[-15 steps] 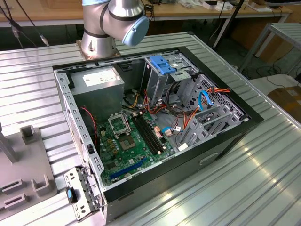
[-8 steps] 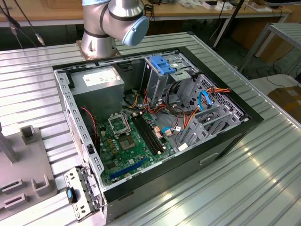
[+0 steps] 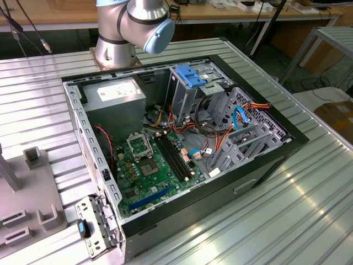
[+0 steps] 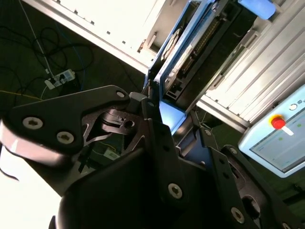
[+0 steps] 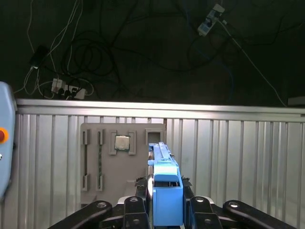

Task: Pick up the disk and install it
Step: 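Pick up the disk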

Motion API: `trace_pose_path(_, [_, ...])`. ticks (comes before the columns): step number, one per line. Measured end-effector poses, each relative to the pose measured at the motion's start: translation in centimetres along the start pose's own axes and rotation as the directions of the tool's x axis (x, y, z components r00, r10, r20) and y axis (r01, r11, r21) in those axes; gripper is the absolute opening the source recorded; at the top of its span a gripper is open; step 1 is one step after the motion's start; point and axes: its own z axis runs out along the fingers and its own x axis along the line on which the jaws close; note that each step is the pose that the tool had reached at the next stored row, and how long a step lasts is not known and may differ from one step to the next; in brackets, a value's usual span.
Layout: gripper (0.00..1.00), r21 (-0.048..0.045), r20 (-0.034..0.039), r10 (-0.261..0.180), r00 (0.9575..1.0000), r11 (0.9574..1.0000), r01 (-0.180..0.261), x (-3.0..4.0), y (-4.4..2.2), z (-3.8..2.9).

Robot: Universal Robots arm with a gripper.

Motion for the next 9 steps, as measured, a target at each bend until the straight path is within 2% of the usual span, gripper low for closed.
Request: trace_pose_path(9, [0.37,-0.0001,0.0000,0.000,1.0000,1.0000,0.000,0.00,0.01,-0.41])
